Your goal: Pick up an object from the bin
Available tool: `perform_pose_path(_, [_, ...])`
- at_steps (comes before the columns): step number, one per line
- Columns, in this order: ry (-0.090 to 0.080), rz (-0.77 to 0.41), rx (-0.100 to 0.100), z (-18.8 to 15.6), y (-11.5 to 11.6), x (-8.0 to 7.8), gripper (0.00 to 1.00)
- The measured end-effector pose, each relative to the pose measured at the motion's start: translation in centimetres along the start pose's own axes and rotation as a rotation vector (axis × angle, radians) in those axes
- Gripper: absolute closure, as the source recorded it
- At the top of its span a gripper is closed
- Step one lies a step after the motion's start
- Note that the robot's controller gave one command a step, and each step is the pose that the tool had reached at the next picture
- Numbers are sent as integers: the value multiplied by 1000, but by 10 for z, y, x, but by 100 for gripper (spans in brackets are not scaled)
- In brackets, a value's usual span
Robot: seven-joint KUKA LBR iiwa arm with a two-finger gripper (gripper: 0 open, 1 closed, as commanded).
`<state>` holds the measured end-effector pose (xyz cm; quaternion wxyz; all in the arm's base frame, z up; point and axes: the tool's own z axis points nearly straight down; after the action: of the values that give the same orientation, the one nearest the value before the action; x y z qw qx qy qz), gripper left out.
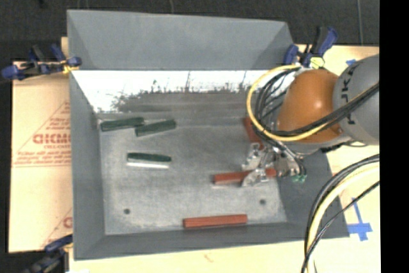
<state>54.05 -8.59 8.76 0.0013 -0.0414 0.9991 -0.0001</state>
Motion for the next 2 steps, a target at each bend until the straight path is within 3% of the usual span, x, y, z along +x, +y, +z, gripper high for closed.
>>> perform_pose_path(1, [5, 0, 0, -17, 0, 1, 100])
perform_pose_path(2, [-2, 1, 2, -31, -1, -1, 100])
